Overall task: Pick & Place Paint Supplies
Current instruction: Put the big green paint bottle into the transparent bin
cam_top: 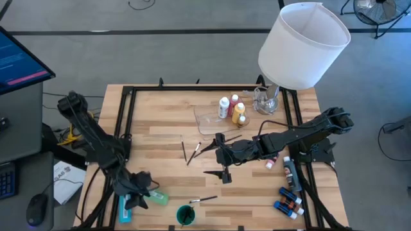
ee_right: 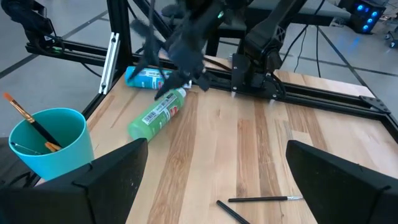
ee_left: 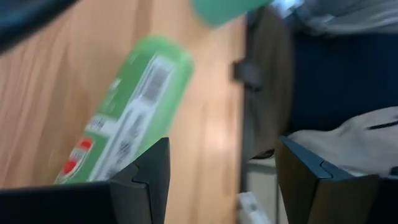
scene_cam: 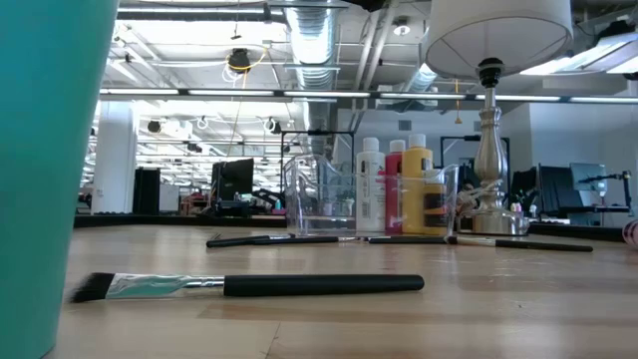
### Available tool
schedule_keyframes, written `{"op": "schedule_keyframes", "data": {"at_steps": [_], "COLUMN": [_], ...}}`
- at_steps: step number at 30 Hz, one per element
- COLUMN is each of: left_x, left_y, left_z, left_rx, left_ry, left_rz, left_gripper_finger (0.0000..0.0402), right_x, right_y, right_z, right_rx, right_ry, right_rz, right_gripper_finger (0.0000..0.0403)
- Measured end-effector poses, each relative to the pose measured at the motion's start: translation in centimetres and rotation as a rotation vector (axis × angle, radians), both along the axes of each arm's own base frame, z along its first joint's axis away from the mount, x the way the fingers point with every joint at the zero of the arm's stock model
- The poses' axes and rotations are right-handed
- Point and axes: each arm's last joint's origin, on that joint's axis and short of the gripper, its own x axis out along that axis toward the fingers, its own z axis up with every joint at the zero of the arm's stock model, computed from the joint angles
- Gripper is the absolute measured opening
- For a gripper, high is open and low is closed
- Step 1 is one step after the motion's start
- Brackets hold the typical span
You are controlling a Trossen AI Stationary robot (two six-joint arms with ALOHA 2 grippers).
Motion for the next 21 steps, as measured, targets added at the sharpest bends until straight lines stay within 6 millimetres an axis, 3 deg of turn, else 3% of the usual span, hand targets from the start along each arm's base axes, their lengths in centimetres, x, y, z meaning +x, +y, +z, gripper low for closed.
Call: {"op": "schedule_keyframes", "data": {"at_steps": [6, 10, 21], "left_x": [-0.3, -0.1, 0.8], "left_y": [-1.2, -1.4, -0.7], "left_z": [-3.1, -4.1, -3.7], "left_rx": [0.142, 0.175, 0.299], "left_ry": [0.091, 0.115, -0.039], "left_rz": [-0.107, -0.102, -0.072], "left_gripper_finger": [0.0182, 0.0182, 0.0182], "right_x": [0.0, 0.0, 0.0], "right_y": [0.0, 0.0, 0.0], "right_z": [0.0, 0.0, 0.0], "right_rx": [0.000, 0.001, 0.001], "right_ry": [0.000, -0.002, -0.003], "right_rz": [0.000, 0.000, 0.000], "right_gripper_finger": [0.0376, 0.0376, 0.0376]}}
